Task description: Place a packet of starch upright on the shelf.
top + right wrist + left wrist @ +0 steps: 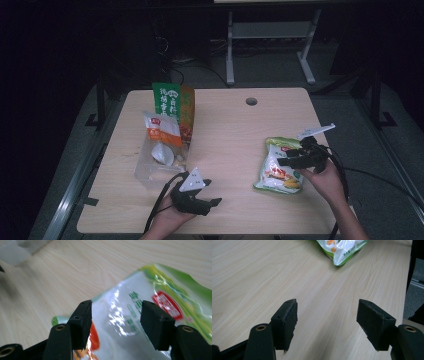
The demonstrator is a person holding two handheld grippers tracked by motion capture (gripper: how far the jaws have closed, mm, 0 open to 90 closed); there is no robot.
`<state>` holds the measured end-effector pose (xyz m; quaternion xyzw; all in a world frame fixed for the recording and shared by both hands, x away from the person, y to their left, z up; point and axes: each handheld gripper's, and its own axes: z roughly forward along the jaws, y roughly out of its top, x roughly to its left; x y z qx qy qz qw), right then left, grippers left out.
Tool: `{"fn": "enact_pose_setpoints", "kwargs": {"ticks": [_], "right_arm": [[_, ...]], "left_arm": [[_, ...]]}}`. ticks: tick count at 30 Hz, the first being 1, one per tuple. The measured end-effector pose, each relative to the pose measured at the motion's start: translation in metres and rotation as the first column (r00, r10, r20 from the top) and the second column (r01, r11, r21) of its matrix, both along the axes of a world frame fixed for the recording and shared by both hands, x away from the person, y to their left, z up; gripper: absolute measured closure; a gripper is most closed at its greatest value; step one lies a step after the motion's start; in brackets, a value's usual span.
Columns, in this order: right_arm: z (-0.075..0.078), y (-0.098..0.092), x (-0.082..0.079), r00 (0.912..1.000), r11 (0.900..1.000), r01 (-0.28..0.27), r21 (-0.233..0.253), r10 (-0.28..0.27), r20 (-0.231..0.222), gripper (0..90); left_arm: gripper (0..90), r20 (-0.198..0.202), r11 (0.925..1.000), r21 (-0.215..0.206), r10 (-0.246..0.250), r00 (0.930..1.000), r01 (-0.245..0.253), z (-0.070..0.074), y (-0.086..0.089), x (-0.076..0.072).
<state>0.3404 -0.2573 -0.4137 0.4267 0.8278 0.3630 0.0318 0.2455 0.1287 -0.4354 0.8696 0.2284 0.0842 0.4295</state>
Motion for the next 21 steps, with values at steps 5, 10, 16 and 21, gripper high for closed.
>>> {"fn": "enact_pose_setpoints", "kwargs": {"ticks": [5,10,16,21], "right_arm": [[-0.003,-0.014,-0.005,0.9995,0.999,0.033,-0.005,-0.033,-0.003,41.6],[-0.006,-0.028,-0.01,0.998,0.998,0.062,-0.018,-0.062,-0.014,41.2],[-0.012,-0.042,-0.013,0.994,0.994,0.106,-0.03,-0.107,-0.025,41.2],[-0.012,-0.049,-0.013,0.9926,0.993,0.118,-0.022,-0.119,-0.024,40.4]], "left_arm": [[32.8,0.0,1.0,-0.001,0.005,1.0,-0.005,0.0,0.0,0.0],[32.7,0.004,1.0,0.006,0.001,1.0,-0.001,0.0,0.0,0.0],[32.5,-0.005,1.0,0.005,0.006,1.0,-0.006,-0.003,-0.001,0.001],[32.5,-0.006,1.0,0.008,0.005,1.0,-0.005,-0.004,-0.001,0.001]]}}
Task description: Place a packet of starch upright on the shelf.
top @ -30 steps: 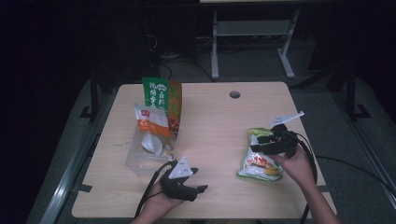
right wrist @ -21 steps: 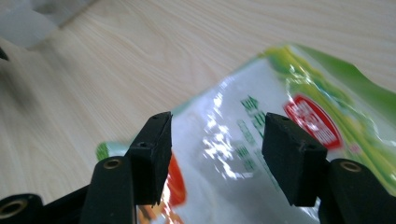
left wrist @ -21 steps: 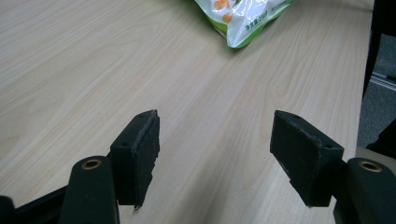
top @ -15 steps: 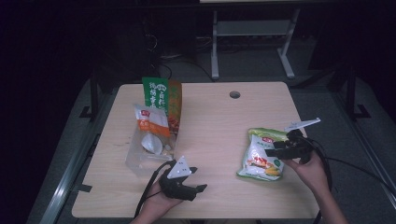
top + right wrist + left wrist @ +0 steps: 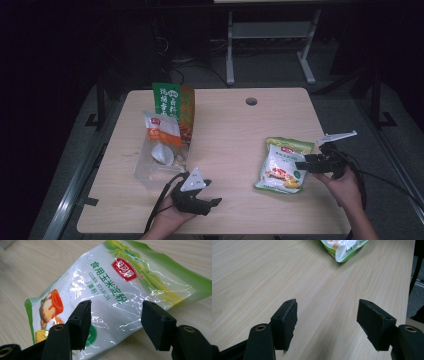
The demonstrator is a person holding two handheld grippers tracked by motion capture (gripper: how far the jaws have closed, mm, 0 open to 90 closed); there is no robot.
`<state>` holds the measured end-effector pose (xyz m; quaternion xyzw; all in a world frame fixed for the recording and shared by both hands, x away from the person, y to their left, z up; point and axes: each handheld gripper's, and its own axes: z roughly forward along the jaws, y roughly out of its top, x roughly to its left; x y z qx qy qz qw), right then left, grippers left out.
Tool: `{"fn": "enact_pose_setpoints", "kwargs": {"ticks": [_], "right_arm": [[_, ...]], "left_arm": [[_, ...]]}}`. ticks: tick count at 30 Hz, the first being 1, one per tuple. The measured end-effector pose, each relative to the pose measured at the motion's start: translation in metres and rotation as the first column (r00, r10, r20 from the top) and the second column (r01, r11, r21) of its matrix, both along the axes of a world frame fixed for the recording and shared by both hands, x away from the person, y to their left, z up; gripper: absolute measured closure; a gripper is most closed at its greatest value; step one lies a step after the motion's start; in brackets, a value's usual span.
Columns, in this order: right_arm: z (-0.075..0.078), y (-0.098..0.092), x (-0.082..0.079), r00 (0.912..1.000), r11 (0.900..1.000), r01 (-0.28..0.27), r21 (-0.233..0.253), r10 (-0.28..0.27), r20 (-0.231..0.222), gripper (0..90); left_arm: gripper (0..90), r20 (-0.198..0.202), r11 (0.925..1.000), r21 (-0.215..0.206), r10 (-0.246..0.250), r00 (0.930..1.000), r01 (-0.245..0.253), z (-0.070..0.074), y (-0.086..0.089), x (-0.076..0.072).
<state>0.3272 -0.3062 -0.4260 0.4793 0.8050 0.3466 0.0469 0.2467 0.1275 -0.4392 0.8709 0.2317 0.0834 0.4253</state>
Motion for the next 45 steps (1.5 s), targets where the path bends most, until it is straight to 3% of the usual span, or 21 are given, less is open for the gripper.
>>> {"fn": "enact_pose_setpoints", "kwargs": {"ticks": [4,9,14,18,27,28,31,39,45], "right_arm": [[0.003,-0.004,0.0,0.9998,1.0,0.014,-0.024,-0.014,0.013,38.6],[-0.004,-0.013,0.0,0.9992,0.999,0.038,-0.022,-0.038,-0.007,37.4],[-0.016,-0.021,0.004,0.9957,0.997,0.067,0.042,-0.064,-0.068,39.0],[-0.022,-0.019,0.011,0.9947,0.995,0.061,0.083,-0.054,-0.087,41.9],[-0.024,-0.011,0.013,0.9965,0.991,0.017,0.136,-0.006,-0.084,62.9],[-0.025,-0.007,0.012,0.9971,0.991,-0.006,0.136,0.016,-0.074,73.1],[-0.023,0.0,0.01,0.9973,0.993,-0.03,0.116,0.038,-0.063,82.4],[-0.016,0.007,0.001,0.9969,0.995,-0.059,0.075,0.063,-0.047,88.9],[-0.009,0.015,-0.007,0.9964,0.992,-0.082,0.094,0.084,-0.015,89.4]], "left_arm": [[32.5,0.002,1.0,0.007,-0.006,1.0,0.006,0.0,0.0,0.0],[32.4,-0.002,1.0,0.006,-0.005,1.0,0.005,-0.001,0.0,0.001],[32.2,-0.009,1.0,0.001,-0.003,1.0,0.003,-0.002,-0.002,0.001],[32.2,-0.008,1.0,0.004,-0.006,1.0,0.006,-0.002,-0.002,0.002],[32.2,-0.015,0.9998,0.016,-0.01,0.9998,0.01,-0.002,-0.003,0.003],[32.2,-0.016,0.9997,0.02,-0.01,0.9998,0.011,-0.002,-0.003,0.003],[32.2,-0.02,0.9998,0.018,-0.008,0.9998,0.008,-0.003,-0.004,0.004],[32.3,-0.033,0.9997,0.016,-0.016,0.9993,0.017,-0.003,-0.014,0.01],[31.3,-0.061,0.9997,-0.007,-0.024,0.9979,0.024,0.0,-0.027,0.016]]}}
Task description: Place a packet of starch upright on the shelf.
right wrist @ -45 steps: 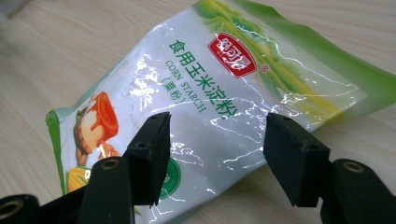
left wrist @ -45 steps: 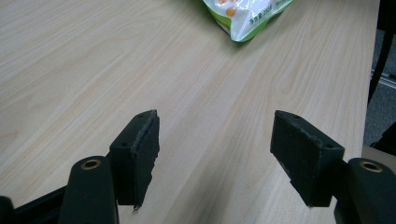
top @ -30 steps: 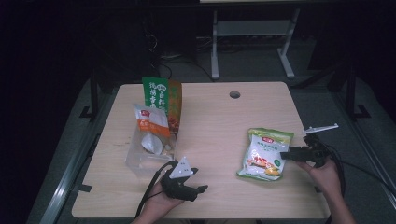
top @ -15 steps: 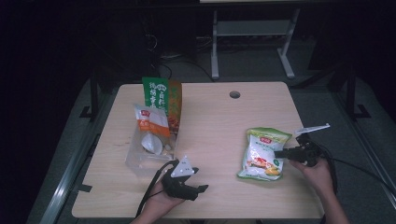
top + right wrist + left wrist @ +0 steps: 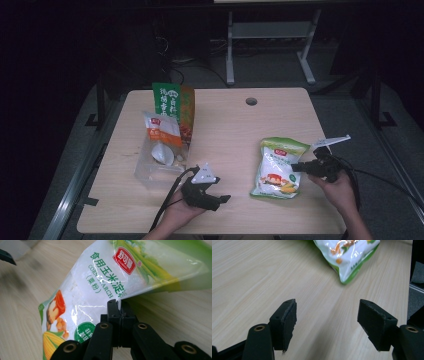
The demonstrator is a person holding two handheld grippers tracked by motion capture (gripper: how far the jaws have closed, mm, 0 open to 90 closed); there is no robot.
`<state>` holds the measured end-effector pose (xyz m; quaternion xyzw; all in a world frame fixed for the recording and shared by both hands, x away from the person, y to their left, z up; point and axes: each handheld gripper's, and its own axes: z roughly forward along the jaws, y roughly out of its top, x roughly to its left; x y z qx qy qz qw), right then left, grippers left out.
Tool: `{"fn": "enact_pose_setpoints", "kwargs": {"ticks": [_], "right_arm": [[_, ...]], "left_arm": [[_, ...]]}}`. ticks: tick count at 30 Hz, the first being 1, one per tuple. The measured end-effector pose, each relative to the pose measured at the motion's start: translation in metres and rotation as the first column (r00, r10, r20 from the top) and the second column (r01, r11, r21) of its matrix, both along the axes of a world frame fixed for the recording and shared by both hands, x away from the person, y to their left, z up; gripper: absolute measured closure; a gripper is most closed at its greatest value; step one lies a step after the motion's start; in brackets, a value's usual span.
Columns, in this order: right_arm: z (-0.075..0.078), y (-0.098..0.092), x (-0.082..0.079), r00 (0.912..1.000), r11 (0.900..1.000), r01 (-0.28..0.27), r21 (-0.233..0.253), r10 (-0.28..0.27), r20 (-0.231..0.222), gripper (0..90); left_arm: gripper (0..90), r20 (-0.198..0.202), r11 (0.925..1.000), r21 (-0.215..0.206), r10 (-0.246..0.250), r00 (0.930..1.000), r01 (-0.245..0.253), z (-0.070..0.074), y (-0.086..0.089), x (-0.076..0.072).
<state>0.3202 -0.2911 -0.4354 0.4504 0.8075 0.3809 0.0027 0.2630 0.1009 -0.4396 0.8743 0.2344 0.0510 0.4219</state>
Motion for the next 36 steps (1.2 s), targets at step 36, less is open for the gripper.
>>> {"fn": "enact_pose_setpoints", "kwargs": {"ticks": [36], "right_arm": [[0.052,0.074,-0.019,0.9488,0.968,-0.245,0.064,0.225,0.222,90.0]], "left_arm": [[61.9,-0.158,0.9812,-0.193,-0.035,0.9869,0.004,0.015,-0.034,0.042]]}}
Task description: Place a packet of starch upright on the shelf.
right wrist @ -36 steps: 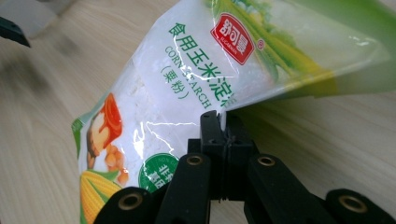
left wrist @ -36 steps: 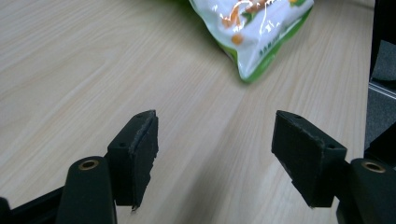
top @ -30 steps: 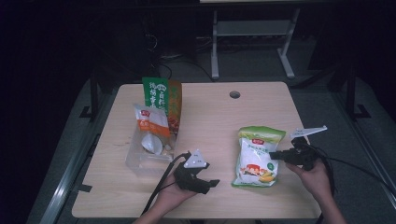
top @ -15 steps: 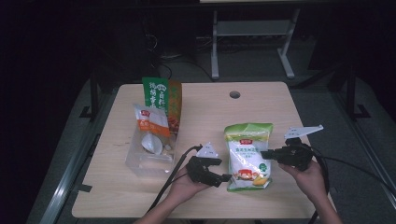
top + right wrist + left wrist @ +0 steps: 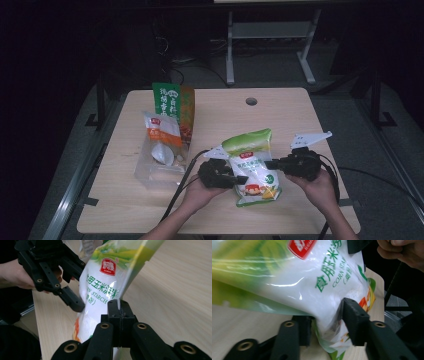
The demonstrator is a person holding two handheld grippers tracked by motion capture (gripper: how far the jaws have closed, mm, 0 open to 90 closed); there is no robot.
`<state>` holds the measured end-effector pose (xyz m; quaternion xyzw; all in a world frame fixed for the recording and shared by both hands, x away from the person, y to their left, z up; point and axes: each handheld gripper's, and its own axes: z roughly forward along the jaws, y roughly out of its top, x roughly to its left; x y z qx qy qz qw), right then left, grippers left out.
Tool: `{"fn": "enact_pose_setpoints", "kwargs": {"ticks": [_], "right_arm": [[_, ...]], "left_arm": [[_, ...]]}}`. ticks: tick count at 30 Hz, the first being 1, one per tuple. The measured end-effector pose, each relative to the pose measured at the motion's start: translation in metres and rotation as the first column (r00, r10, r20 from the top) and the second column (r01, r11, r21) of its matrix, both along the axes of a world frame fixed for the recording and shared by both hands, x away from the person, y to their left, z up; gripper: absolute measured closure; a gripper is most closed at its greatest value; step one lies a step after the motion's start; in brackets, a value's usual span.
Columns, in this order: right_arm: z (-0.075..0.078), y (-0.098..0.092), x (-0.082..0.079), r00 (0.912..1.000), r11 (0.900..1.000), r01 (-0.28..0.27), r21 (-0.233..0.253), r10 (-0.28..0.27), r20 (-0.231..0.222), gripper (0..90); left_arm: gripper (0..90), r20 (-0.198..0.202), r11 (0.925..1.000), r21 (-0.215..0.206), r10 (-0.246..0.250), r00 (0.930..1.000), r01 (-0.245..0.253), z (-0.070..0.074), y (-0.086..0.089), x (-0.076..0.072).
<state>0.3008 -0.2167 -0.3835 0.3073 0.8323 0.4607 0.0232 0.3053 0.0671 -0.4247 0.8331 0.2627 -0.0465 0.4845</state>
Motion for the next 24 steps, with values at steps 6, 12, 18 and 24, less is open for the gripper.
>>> {"fn": "enact_pose_setpoints", "kwargs": {"ticks": [6,12,18,24], "right_arm": [[0.006,0.009,0.001,0.9993,1.0,-0.012,0.026,0.011,0.035,90.0],[0.005,0.018,0.002,0.9977,1.0,-0.023,0.012,0.022,0.063,89.4],[-0.006,0.022,0.008,0.9983,0.999,-0.048,0.015,0.047,0.034,88.5],[-0.013,0.028,0.018,0.9937,0.995,-0.102,0.014,0.103,-0.044,69.3]], "left_arm": [[74.9,0.078,0.9986,0.018,0.049,0.9958,-0.051,0.011,0.007,-0.001],[77.5,0.19,0.9926,0.076,0.079,0.9786,-0.095,0.019,0.014,-0.004],[78.2,0.24,0.9875,0.132,0.052,0.9694,-0.086,0.018,0.018,-0.006],[79.3,0.272,0.9827,0.17,0.026,0.962,-0.074,0.016,0.016,-0.011]]}}
